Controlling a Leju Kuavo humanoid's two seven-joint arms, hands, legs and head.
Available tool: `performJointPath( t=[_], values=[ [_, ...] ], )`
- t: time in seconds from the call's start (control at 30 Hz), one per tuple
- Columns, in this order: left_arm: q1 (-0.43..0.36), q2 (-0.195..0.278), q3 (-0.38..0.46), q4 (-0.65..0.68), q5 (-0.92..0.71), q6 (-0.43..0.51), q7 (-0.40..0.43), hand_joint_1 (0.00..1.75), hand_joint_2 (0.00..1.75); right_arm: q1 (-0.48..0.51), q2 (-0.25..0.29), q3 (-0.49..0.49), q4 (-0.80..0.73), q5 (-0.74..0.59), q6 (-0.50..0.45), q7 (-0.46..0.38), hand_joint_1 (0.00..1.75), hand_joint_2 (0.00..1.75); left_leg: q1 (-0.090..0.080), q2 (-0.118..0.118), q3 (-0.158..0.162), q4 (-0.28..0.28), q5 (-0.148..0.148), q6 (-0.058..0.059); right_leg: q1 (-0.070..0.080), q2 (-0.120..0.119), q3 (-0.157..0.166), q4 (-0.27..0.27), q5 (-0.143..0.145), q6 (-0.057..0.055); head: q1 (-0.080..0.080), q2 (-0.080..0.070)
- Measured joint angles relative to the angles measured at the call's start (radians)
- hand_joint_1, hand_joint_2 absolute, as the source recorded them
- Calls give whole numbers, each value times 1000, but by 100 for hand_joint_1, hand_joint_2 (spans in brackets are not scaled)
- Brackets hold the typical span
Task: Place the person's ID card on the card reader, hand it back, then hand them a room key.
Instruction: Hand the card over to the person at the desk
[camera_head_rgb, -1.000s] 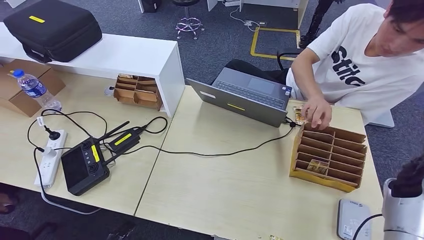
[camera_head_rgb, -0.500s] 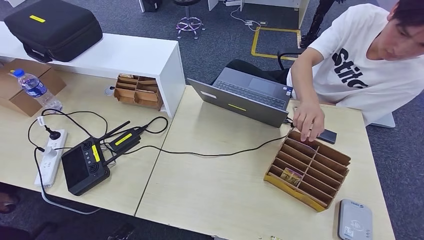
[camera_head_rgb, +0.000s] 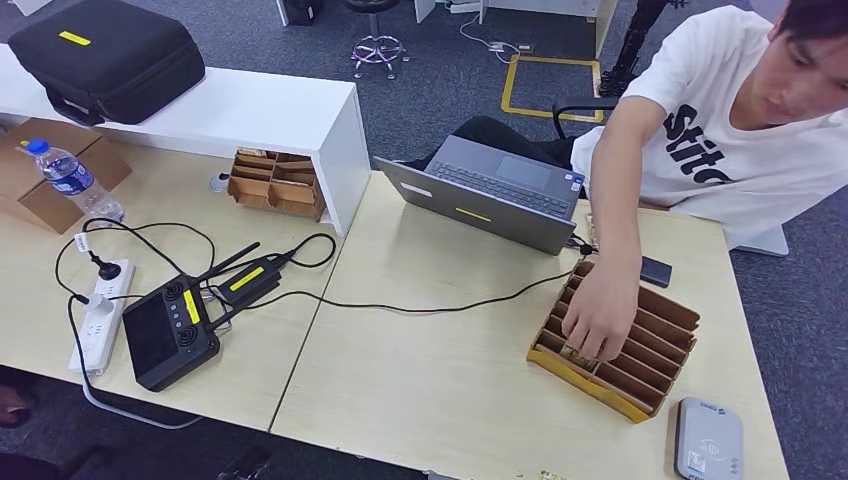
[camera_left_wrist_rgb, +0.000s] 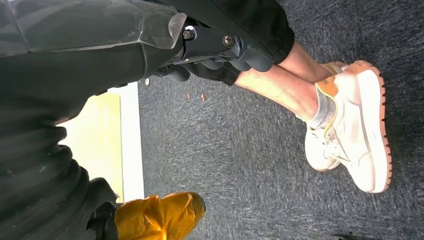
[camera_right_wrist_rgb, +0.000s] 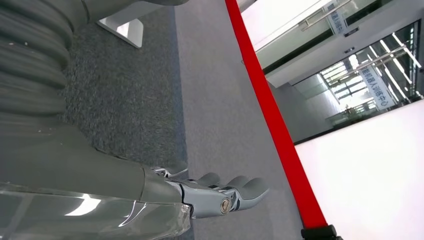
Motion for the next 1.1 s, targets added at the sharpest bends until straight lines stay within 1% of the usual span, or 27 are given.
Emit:
performJointPath(
  t=[0.2, 0.27, 0.4, 0.53, 0.63, 0.7, 0.77, 0.83, 0.87, 0.93, 1.1],
  values=[
    [0, 0, 0, 0, 0, 0, 0, 0, 175, 4, 7, -10, -6, 1, -2, 0, 0, 175, 0, 0, 0, 0, 0, 0, 0, 0, 0, 0, 0, 0, 0, 0],
    [0, 0, 0, 0, 0, 0, 0, 0, 175, 7, 9, -13, -8, 6, -16, 1, 0, 175, 0, 0, 0, 0, 0, 0, 0, 0, 0, 0, 0, 0, 0, 0],
    [0, 0, 0, 0, 0, 1, 1, 0, 175, 43, 20, -25, -10, 27, -46, 1, 0, 175, 0, -1, 0, 0, 0, 0, 0, -1, 0, 0, 0, 0, 0, 0],
    [0, -1, 0, 0, 1, 2, 1, 0, 175, 94, 44, -45, -13, 86, -50, 0, 0, 175, 0, 0, 0, 0, -1, -1, 0, 0, 0, 0, -1, 0, 0, 0],
    [-1, -4, 0, 0, 6, 4, 2, 0, 175, 113, 59, -60, 31, 183, -32, 31, 0, 175, 0, 1, 1, 0, -2, -1, 0, 2, 0, 0, -1, 0, 0, 0],
    [-1, -6, 0, 0, 11, 6, 7, 0, 175, 108, 55, -70, 124, 284, -50, 31, 0, 175, 1, 1, 1, 0, -2, -1, 1, 2, 0, 0, -1, 0, 0, 0],
    [-1, -9, 0, 0, 17, 8, 11, 0, 175, 85, 37, -78, 277, 382, -115, -35, 0, 175, 1, 2, 1, 0, -2, -1, 0, 2, 1, 0, -1, 0, 0, 0],
    [-1, -10, 0, 0, 22, 10, 11, 0, 175, 59, 15, -83, 436, 440, -183, -109, 0, 175, 0, 2, 1, 0, -1, -1, 0, 2, 1, 0, -1, 0, 0, 0],
    [0, -11, 0, 0, 24, 10, 11, 0, 175, 49, 5, -83, 504, 454, -203, -124, 0, 175, 0, 2, 1, 0, -1, -1, 0, 2, 1, 0, -1, 0, 0, 0],
    [1, -11, 1, 0, 26, 10, 11, 0, 175, 36, -9, -83, 622, 464, -203, -105, 0, 175, 0, 1, 2, 0, -1, -1, 0, 1, 1, 0, -1, 0, 0, 0],
    [3, -12, 1, 0, 23, 5, 15, 0, 175, 33, -14, -85, 827, 479, -121, 45, 0, 175, 1, 1, 2, 0, -2, -1, 1, 1, 1, 0, -1, 0, 0, 0]
  ],
)
